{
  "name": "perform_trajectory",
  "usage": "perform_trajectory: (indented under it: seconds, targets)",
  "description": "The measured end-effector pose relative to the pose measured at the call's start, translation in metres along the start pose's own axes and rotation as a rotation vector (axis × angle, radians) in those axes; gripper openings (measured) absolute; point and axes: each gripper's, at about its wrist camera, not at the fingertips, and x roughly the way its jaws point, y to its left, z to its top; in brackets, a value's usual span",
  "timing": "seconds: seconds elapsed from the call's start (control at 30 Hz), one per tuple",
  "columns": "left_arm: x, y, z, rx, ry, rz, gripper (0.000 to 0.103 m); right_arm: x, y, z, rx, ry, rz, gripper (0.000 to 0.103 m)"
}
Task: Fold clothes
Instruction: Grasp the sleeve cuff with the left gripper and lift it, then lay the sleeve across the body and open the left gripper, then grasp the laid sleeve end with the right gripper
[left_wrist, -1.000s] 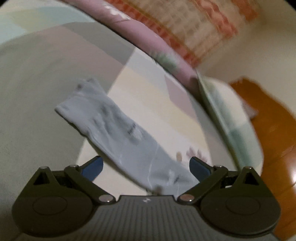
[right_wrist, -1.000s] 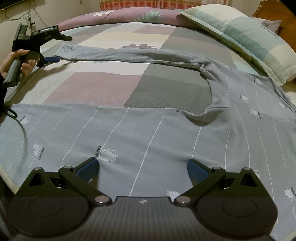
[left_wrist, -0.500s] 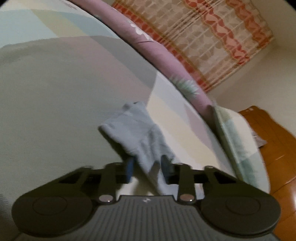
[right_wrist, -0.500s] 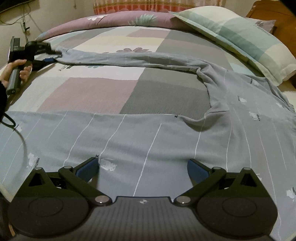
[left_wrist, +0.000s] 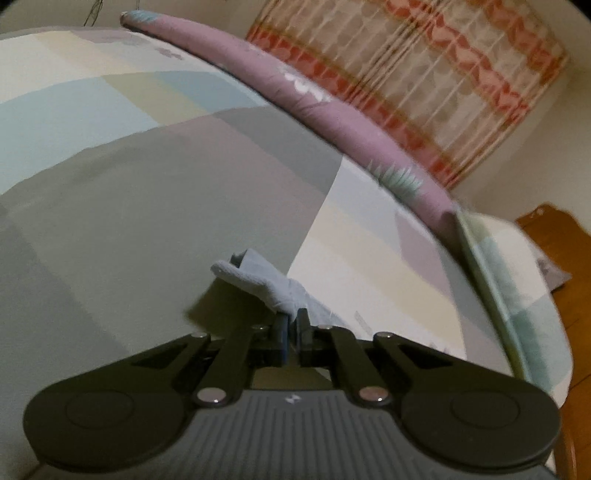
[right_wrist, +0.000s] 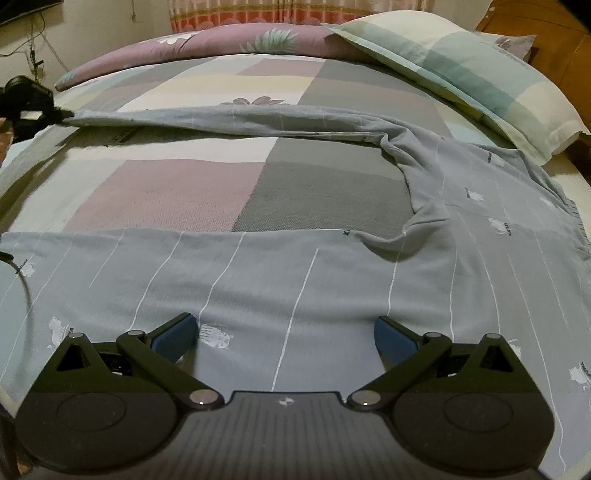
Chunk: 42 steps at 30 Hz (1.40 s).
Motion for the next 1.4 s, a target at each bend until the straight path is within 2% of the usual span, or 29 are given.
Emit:
perform_trajectory:
  seconds: [0.07,0.13,0.23,0.3,0.33,0.37,0.47,0.57,0.6,0.67,0.73,0.8,0.87,0.9,1.03,1.17,1.27,1.4]
  targets:
    - [-0.006,0.002,-0.003,-0.012,0.013,0.016,0.008,0.0,0.0,0.0,0.0,0.001,-0.001,0.103]
    - [-0.009,0.003,-0.002,-0.008,0.012,0.039,0.018,0.0,0.001,0.001,0.0,0.003,-0.001,0.103]
    - [-0.022,0.007,0.0,0.02,-0.045,0.147,0.023,0.0,0.0,0.001,0.0,0.004,-0.003,0.103]
    - [-0.031,0.012,0.005,0.036,-0.082,0.164,0.029,-0.001,0.001,0.0,0.001,0.003,-0.004,0.103]
    - [-0.035,0.013,0.007,0.038,-0.09,0.153,0.037,-0.001,0.001,0.0,0.002,0.002,-0.004,0.103]
    - [-0.037,0.013,0.008,0.039,-0.088,0.134,0.041,-0.001,0.001,0.0,0.004,0.001,-0.005,0.103]
    - [-0.035,0.0,0.003,0.088,-0.065,0.067,0.043,0.0,0.001,0.004,0.0,0.024,-0.006,0.103]
    - [-0.023,-0.029,-0.012,0.221,-0.011,0.033,0.047,-0.002,0.0,0.019,-0.015,0.102,0.015,0.103]
    - [-0.018,-0.039,-0.019,0.27,0.009,0.027,0.051,-0.007,-0.001,0.026,-0.023,0.09,0.028,0.103]
    - [-0.008,-0.054,-0.033,0.351,0.039,0.039,0.053,-0.016,-0.003,0.04,-0.04,0.062,0.05,0.102]
    - [0.004,-0.064,-0.044,0.409,0.068,0.069,0.053,-0.024,-0.006,0.064,-0.093,0.013,0.045,0.093]
    - [0.011,-0.068,-0.05,0.435,0.089,0.085,0.053,-0.021,-0.006,0.092,-0.186,-0.024,0.011,0.076]
    - [0.015,-0.07,-0.053,0.448,0.101,0.092,0.054,-0.009,-0.006,0.113,-0.29,-0.055,-0.032,0.07]
    - [0.015,-0.07,-0.053,0.448,0.098,0.088,0.055,0.001,-0.006,0.123,-0.348,-0.063,-0.049,0.062]
    - [0.016,-0.07,-0.052,0.449,0.086,0.072,0.057,0.053,-0.012,0.147,-0.492,-0.016,-0.094,0.037]
    - [0.018,-0.07,-0.052,0.453,0.08,0.061,0.057,0.095,-0.018,0.152,-0.614,0.005,-0.114,0.03]
    - [0.022,-0.071,-0.054,0.468,0.083,0.075,0.058,0.109,-0.017,0.154,-0.694,-0.007,-0.118,0.03]
    - [0.023,-0.073,-0.057,0.483,0.083,0.072,0.063,0.12,-0.02,0.157,-0.741,0.009,-0.074,0.029]
